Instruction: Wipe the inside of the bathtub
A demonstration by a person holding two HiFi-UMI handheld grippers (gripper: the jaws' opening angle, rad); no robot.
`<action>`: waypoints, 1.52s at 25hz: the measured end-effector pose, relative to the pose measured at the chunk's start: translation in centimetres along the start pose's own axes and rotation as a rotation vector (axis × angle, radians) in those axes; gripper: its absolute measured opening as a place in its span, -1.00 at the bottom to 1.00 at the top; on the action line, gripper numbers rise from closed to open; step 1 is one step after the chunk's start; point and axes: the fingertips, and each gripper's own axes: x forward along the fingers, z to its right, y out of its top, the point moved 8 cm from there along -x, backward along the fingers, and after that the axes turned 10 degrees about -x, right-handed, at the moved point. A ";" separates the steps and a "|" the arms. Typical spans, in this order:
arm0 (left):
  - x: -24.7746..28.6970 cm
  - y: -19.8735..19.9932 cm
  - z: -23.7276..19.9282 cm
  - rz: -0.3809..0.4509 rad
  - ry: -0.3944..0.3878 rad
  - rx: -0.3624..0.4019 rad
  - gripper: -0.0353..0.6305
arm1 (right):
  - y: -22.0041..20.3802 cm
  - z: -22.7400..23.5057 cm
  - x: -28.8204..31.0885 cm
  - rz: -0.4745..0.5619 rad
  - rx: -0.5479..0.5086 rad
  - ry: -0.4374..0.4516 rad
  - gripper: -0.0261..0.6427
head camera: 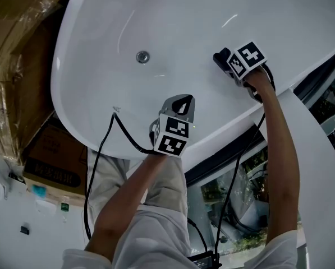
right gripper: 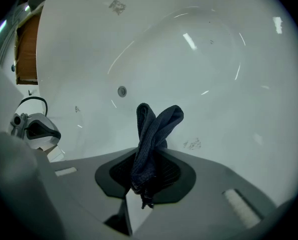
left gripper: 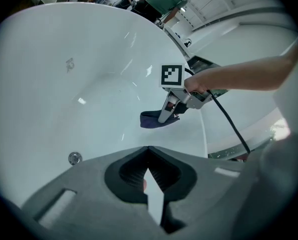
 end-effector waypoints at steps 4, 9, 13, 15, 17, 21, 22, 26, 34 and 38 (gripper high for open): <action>0.6 0.2 0.1 -0.013 -0.005 -0.003 -0.90 | -0.2 2.5 -0.7 -0.055 0.004 -0.047 -0.72; 1.2 0.3 -0.2 -0.027 0.008 -0.010 -0.90 | -1.0 5.7 -0.8 -0.157 0.042 -0.077 -0.72; 1.7 0.4 -0.1 -0.028 0.003 -0.015 -0.90 | -1.6 7.5 -0.8 -0.190 0.075 -0.090 -0.72; 1.9 0.5 -0.2 -0.031 0.004 -0.015 -0.90 | -1.6 7.9 -0.5 -0.191 0.088 -0.089 -0.72; 2.1 0.6 -0.2 -0.038 -0.001 -0.008 -0.90 | -1.8 8.2 -0.2 -0.197 0.090 -0.115 -0.72; 2.3 0.9 0.1 -0.040 -0.009 0.004 -0.90 | -2.4 7.9 0.8 -0.215 0.067 -0.170 -0.72; 2.3 0.9 0.1 -0.039 -0.009 0.004 -0.90 | -2.5 7.8 1.0 -0.213 0.066 -0.173 -0.72; 2.4 0.8 0.2 -0.041 -0.009 0.006 -0.90 | -2.4 7.2 1.5 -0.208 0.067 -0.168 -0.72; 2.5 0.1 -0.1 -0.048 -0.008 0.005 -0.90 | -1.9 6.4 2.7 -0.197 0.086 -0.134 -0.72; 2.4 -0.2 -0.3 -0.052 -0.004 -0.001 -0.90 | -1.7 5.5 3.6 -0.178 0.124 -0.096 -0.72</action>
